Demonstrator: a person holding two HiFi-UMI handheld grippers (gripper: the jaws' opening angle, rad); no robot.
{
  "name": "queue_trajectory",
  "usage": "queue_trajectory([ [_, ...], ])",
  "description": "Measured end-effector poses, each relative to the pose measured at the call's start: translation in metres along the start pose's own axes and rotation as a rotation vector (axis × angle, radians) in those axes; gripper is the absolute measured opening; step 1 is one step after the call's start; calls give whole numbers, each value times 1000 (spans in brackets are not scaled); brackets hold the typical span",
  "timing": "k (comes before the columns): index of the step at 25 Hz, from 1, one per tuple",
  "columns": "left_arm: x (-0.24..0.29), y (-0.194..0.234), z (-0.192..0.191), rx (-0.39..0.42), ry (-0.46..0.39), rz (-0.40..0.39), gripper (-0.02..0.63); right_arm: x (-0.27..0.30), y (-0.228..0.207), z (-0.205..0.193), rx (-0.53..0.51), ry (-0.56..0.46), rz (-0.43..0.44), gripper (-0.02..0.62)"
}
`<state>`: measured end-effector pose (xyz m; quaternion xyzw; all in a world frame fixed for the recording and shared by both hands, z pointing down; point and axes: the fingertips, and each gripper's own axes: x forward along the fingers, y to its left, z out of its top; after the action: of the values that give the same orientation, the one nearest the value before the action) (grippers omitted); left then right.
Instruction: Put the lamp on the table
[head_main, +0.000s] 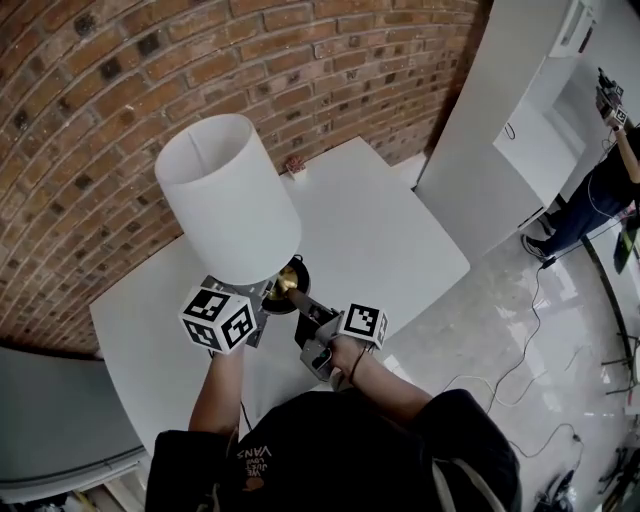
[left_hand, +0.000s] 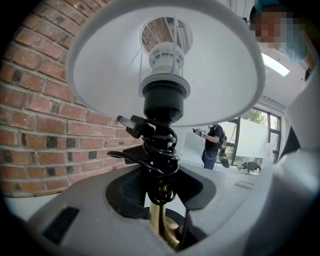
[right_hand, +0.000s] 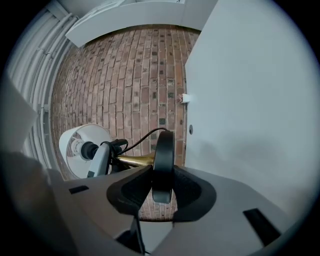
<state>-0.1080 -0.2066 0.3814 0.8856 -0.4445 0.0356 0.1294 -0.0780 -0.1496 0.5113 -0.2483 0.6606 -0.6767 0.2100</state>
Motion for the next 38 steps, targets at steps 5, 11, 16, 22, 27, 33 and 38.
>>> queue_trajectory([
  [5,33,23,7,-10,-6,51,140,23,-4,38,10,51,10,109],
  [11,60,47,14,-32,-22,97,140,48,-6,73,-11,71,29,107],
  [16,77,62,17,-36,-27,139,140,60,-9,93,7,84,38,104],
  [22,90,76,13,-43,-14,164,140,67,-21,110,8,80,6,107],
  [27,97,90,5,-59,-1,179,140,70,-30,118,0,73,-9,112],
  [33,108,116,-6,-63,8,212,140,69,-44,128,-8,64,-42,110],
  [38,126,141,-19,-64,3,245,138,70,-53,139,2,49,-54,103],
])
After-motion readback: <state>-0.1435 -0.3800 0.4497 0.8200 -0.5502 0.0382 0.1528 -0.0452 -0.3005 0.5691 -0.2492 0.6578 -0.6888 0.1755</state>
